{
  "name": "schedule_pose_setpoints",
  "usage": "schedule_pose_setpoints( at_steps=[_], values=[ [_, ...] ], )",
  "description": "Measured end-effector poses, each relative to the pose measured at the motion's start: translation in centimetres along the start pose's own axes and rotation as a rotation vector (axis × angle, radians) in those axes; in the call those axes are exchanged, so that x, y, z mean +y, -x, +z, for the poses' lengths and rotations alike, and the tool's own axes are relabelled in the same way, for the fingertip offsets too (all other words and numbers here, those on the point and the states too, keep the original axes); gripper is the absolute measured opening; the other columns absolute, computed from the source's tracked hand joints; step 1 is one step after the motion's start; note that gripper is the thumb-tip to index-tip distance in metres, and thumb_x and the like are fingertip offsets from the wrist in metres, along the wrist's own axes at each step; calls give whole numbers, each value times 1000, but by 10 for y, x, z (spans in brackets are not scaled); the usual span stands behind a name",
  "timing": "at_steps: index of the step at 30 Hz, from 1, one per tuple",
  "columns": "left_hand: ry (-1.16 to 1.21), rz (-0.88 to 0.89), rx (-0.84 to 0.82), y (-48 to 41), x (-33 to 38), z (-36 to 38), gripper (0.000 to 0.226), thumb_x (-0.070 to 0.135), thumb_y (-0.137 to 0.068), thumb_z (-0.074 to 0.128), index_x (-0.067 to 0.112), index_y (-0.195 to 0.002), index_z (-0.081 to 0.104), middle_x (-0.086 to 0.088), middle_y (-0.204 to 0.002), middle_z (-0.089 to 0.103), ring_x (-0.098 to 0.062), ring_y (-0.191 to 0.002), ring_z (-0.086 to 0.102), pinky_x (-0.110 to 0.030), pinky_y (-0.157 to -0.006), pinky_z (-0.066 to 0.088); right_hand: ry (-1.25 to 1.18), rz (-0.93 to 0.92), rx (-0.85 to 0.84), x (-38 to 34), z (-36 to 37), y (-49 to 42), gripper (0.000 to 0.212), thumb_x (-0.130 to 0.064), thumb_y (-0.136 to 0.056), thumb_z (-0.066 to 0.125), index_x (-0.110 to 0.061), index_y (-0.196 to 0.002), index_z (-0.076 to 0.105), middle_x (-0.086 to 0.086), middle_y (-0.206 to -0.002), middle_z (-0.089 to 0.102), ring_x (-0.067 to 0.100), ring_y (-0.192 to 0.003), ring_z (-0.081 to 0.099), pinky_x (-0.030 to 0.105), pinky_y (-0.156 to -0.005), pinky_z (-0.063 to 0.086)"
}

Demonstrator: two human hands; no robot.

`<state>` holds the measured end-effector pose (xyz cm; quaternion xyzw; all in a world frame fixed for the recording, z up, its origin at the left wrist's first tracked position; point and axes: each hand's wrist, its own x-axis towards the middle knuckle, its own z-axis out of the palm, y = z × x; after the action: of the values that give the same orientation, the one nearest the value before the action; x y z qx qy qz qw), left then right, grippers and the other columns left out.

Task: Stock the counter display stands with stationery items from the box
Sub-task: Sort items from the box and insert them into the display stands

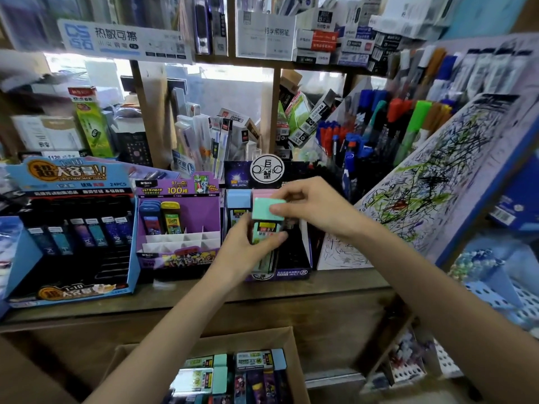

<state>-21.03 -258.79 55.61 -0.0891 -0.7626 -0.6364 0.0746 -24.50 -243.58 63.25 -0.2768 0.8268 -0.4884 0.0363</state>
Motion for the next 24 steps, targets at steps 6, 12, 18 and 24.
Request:
schedule_pose_setpoints(
  at_steps=[6,12,18,24],
  values=[
    [-915,184,94,2,-31,-40,54,52,-77,66,19,-118,52,3,-117,50,-16,-111,45,-32,-91,37,130,8,292,14,-54,-18,10,-17,-81,72,-27,-82,72,-11,-70,68,-2,-64,60,17,-66,46],
    [-1047,24,244,15,-66,-60,64,51,-74,71,9,-118,53,-10,-117,57,-31,-112,52,-40,-91,40,393,60,311,39,-47,-40,19,-21,-83,70,-15,-101,73,-11,-73,63,5,-63,54,9,-54,39],
    [-1101,48,312,14,-77,-53,53,55,-75,68,13,-106,63,-10,-109,55,-32,-107,52,-42,-90,38,636,42,164,51,-29,-50,24,-22,-86,67,-14,-108,70,5,-99,71,18,-87,62,32,-80,50],
    [-1131,80,312,16,-85,-55,53,56,-78,64,10,-105,66,-12,-114,56,-33,-108,51,-43,-92,39,559,47,122,57,-31,-51,19,-19,-84,69,-14,-102,73,4,-94,71,18,-84,61,32,-77,48]
  ],
)
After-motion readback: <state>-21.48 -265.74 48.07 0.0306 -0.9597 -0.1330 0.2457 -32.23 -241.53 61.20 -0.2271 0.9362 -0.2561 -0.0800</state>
